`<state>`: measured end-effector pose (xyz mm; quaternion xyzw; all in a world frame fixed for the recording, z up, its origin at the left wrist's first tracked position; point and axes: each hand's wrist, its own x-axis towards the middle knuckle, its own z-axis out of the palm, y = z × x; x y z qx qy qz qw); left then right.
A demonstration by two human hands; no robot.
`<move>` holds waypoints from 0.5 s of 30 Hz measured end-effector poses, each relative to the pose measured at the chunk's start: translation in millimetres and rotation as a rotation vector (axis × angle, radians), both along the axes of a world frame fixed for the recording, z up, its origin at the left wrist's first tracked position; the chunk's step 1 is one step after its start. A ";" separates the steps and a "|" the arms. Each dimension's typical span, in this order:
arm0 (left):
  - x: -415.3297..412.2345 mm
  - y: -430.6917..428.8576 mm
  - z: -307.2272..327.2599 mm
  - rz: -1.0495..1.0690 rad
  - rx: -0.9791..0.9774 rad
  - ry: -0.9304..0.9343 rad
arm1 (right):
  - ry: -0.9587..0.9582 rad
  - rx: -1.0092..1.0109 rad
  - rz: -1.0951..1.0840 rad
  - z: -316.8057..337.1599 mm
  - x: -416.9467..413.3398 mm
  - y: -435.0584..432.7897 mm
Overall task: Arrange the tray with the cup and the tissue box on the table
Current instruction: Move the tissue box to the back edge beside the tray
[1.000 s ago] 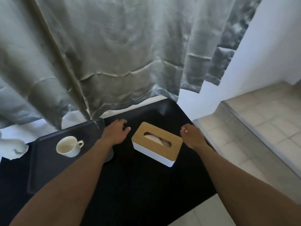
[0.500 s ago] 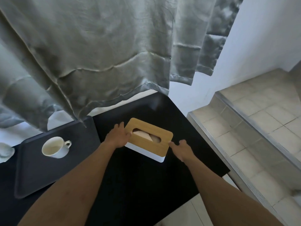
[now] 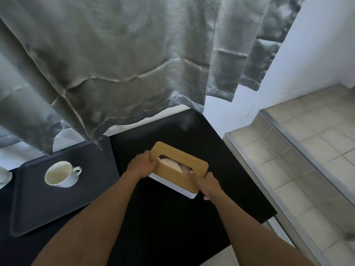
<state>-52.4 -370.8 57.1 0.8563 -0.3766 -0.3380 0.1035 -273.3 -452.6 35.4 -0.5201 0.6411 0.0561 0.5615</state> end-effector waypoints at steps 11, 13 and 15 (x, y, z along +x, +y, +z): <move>1.5 -4.9 -5.6 0.112 -0.032 0.021 | 0.023 0.024 -0.025 -8.2 9.6 -1.4; 0.3 -3.5 -5.8 0.136 -0.039 0.019 | 0.057 -0.034 0.014 -8.8 11.5 -4.4; -1.2 -0.7 -6.4 0.166 -0.061 0.031 | 0.051 -0.051 0.055 -5.9 12.9 -10.2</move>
